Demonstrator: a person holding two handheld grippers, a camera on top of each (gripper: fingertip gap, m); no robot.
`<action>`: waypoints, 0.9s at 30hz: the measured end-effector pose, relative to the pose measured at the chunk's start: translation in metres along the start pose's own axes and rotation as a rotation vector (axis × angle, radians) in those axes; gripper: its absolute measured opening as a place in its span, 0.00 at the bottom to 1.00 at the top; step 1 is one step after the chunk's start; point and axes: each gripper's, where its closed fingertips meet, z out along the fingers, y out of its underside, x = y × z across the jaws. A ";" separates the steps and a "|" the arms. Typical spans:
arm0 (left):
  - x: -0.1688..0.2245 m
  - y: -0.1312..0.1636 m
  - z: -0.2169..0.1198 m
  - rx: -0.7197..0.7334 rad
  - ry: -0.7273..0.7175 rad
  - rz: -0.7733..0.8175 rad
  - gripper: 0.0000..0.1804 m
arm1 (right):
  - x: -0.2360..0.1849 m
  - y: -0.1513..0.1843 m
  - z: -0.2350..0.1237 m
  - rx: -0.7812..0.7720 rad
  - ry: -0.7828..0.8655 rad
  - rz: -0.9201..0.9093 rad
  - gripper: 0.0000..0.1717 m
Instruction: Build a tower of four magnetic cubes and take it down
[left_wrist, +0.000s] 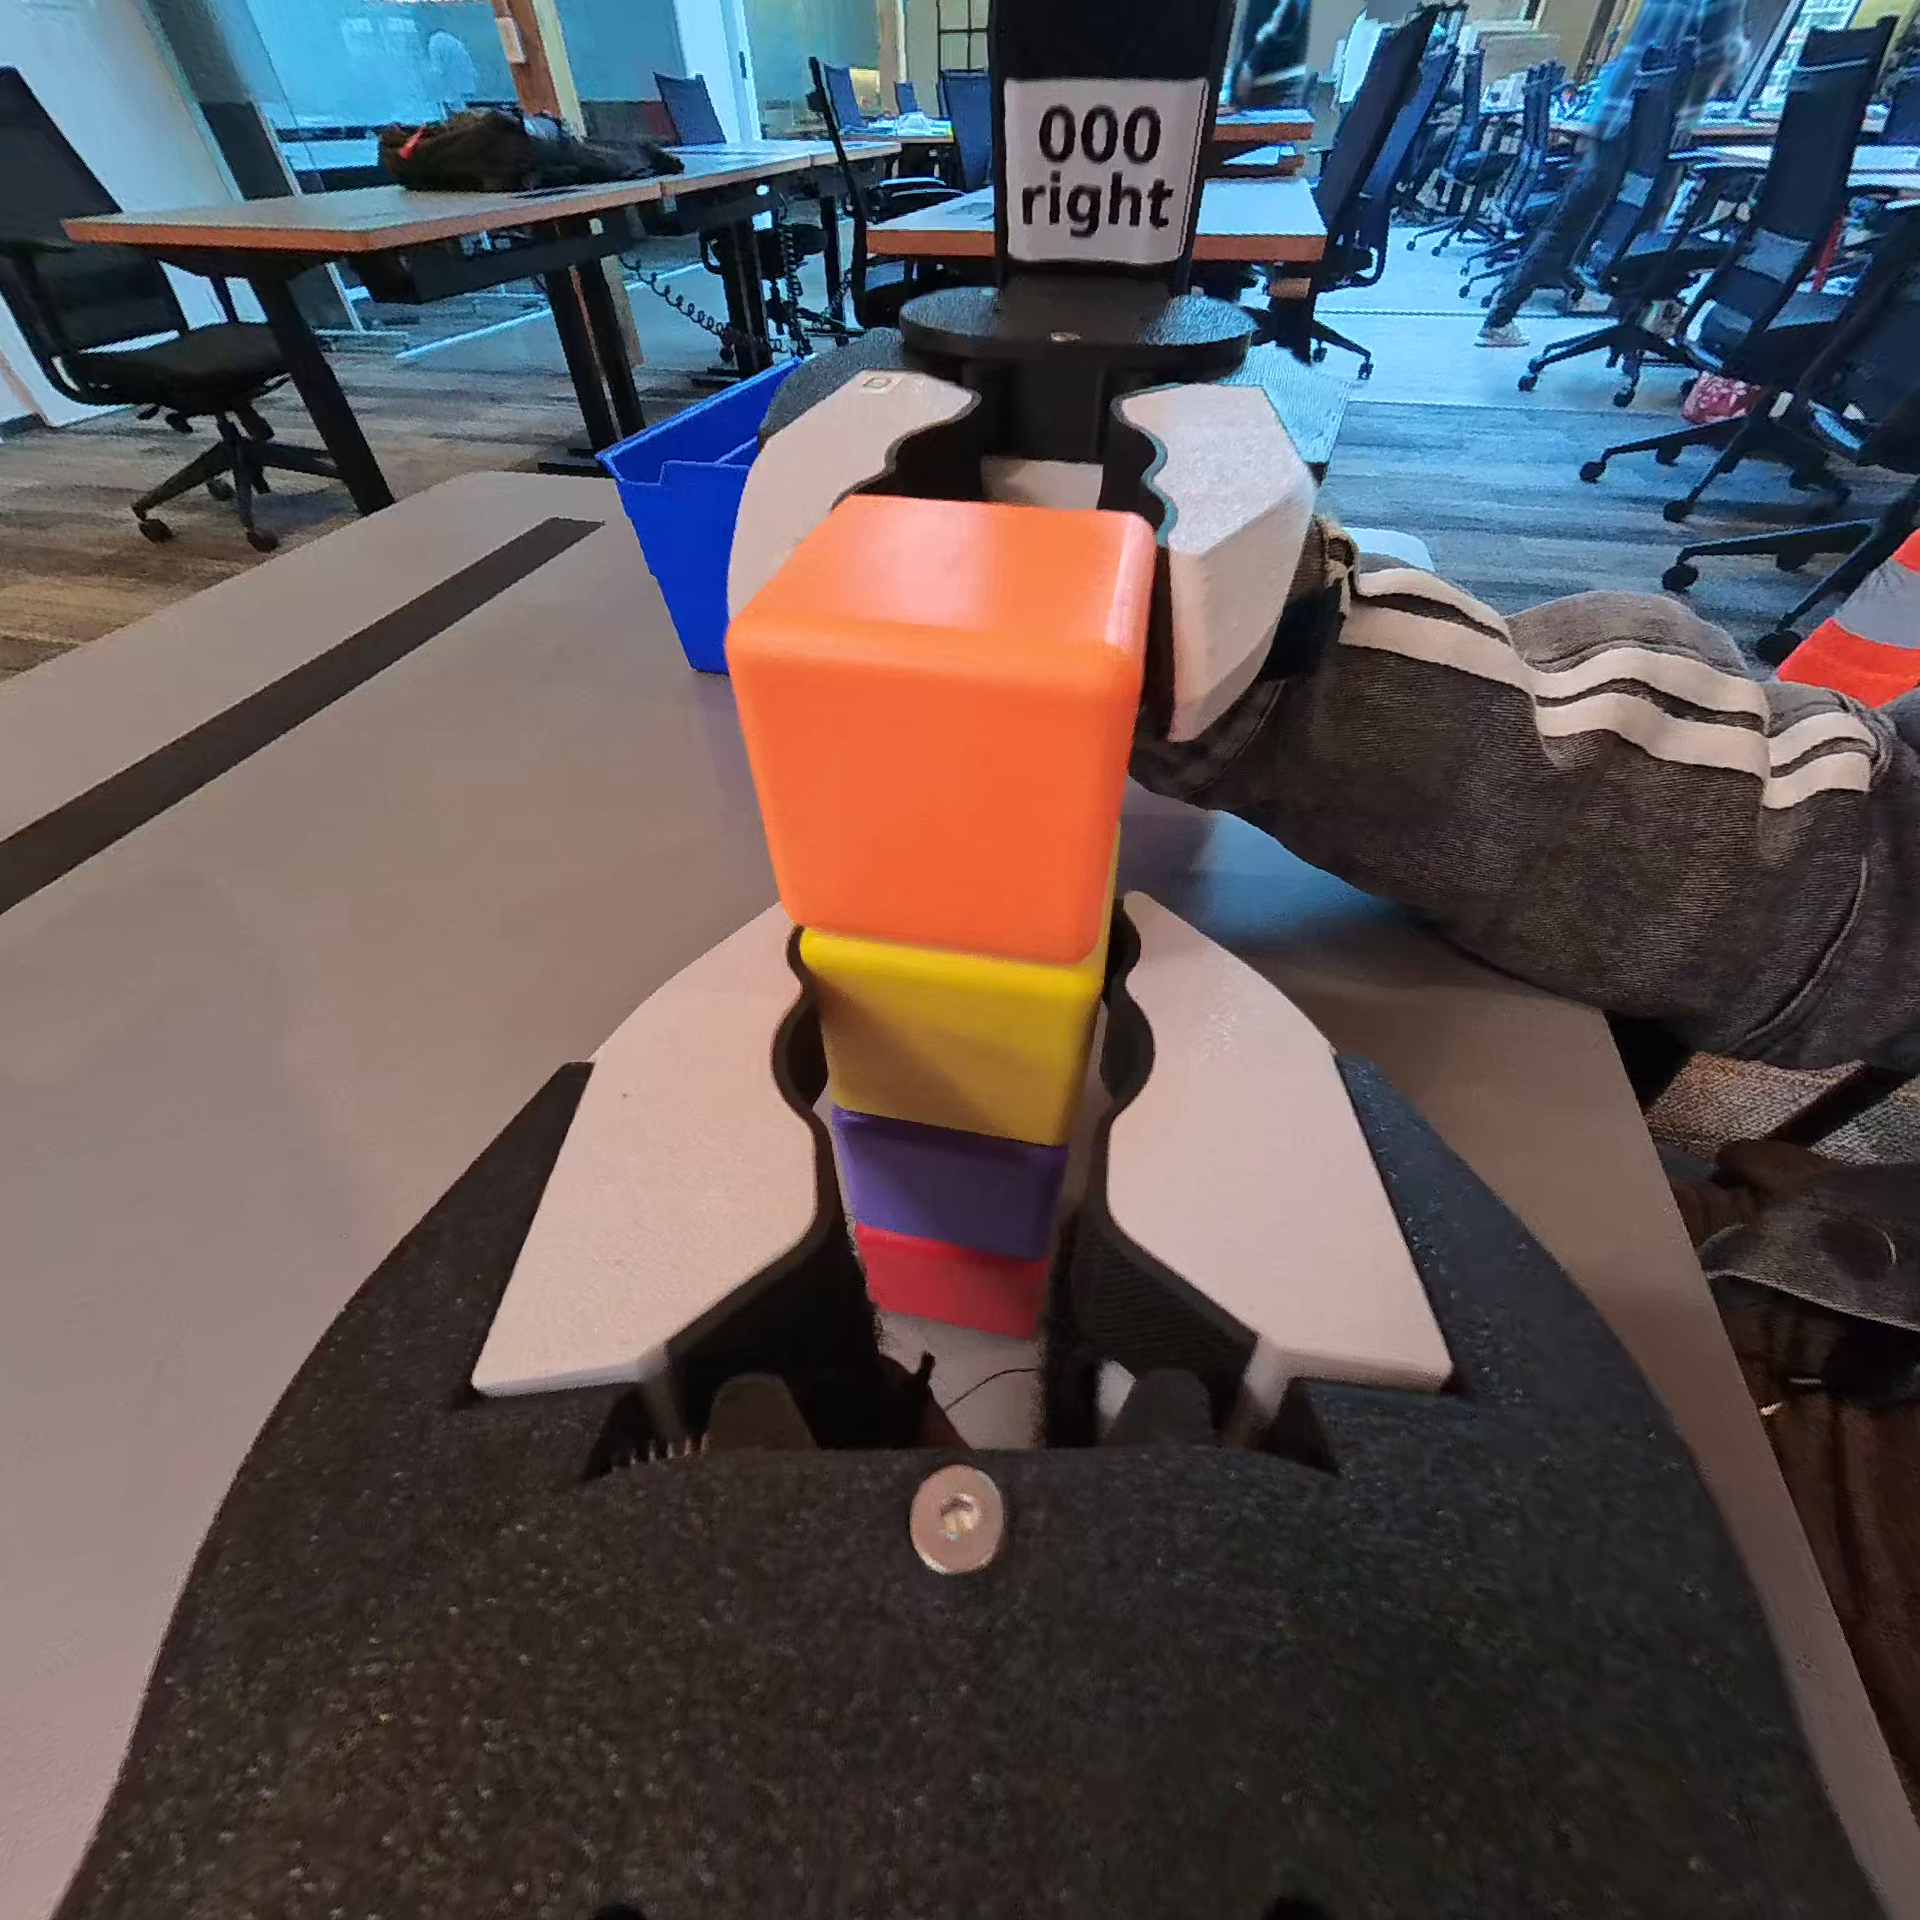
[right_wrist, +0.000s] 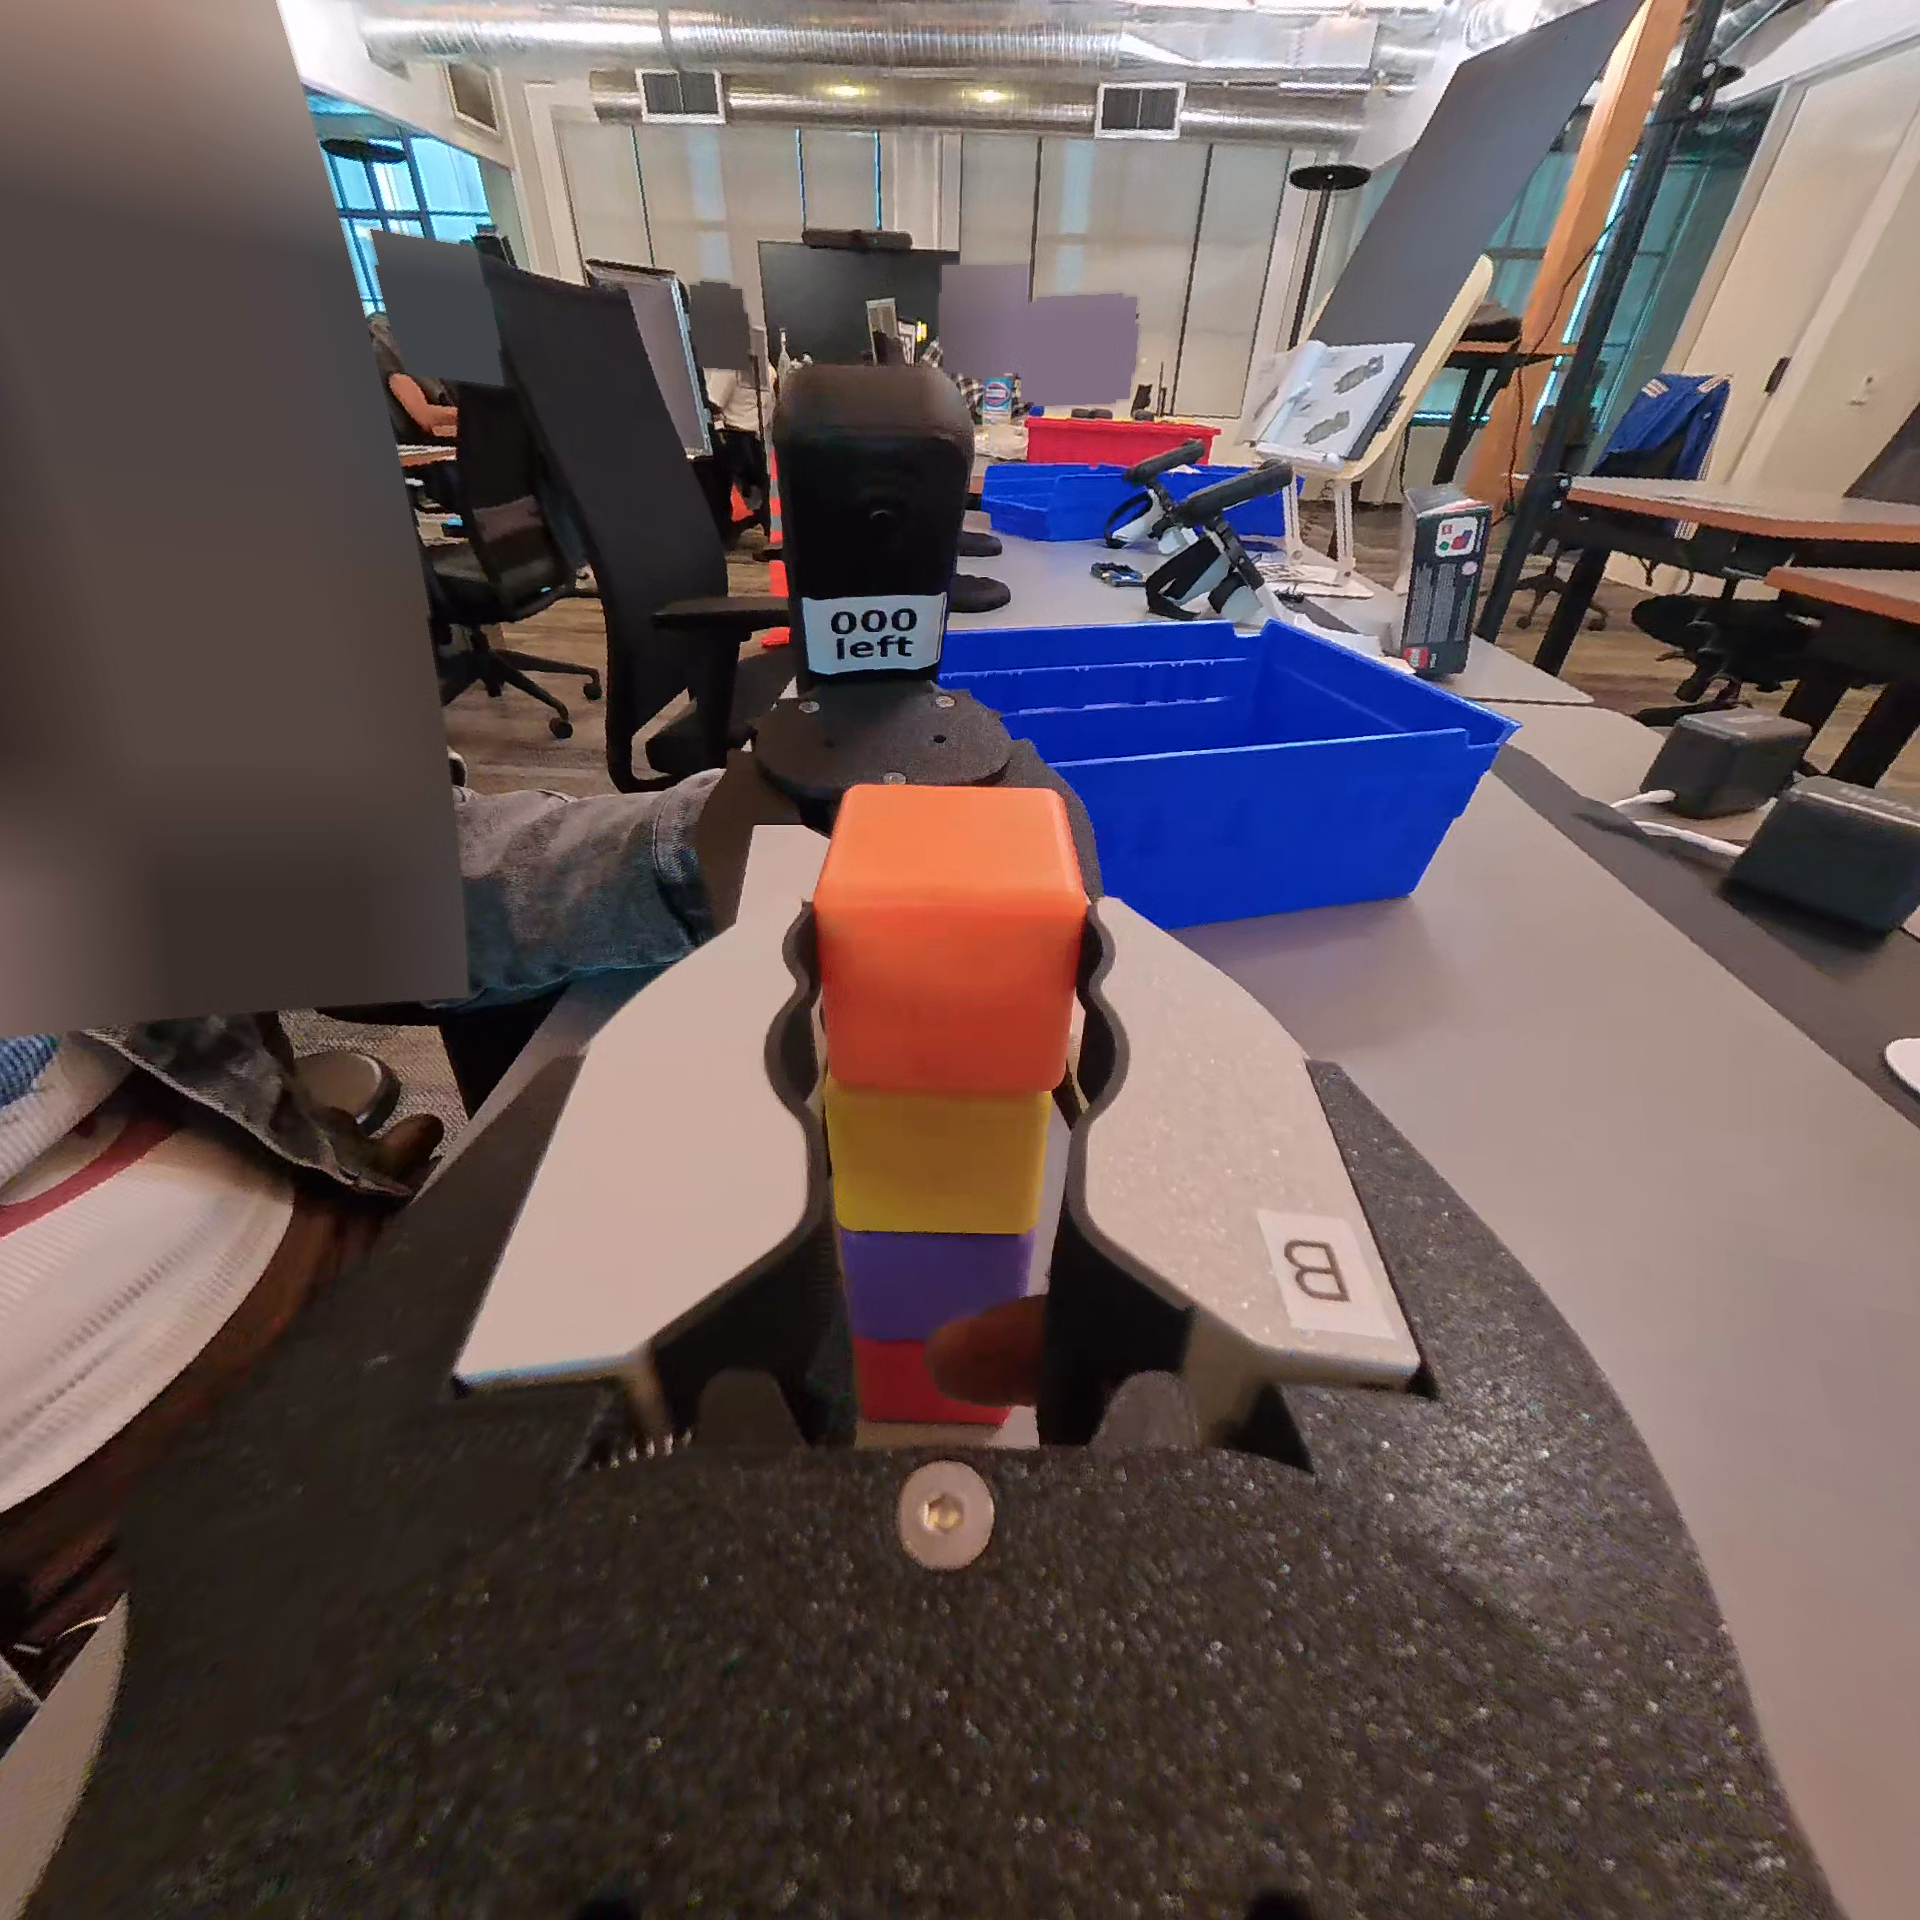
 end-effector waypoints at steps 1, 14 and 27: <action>0.001 0.000 0.000 -0.001 0.005 0.002 0.28 | -0.001 0.000 0.000 -0.001 -0.002 -0.005 0.28; 0.003 0.001 -0.001 -0.005 0.024 0.002 0.28 | 0.043 -0.062 -0.084 0.288 0.447 -0.105 0.28; 0.003 0.001 -0.001 0.001 0.027 0.004 0.28 | 0.105 -0.010 -0.297 -0.470 1.461 0.347 0.28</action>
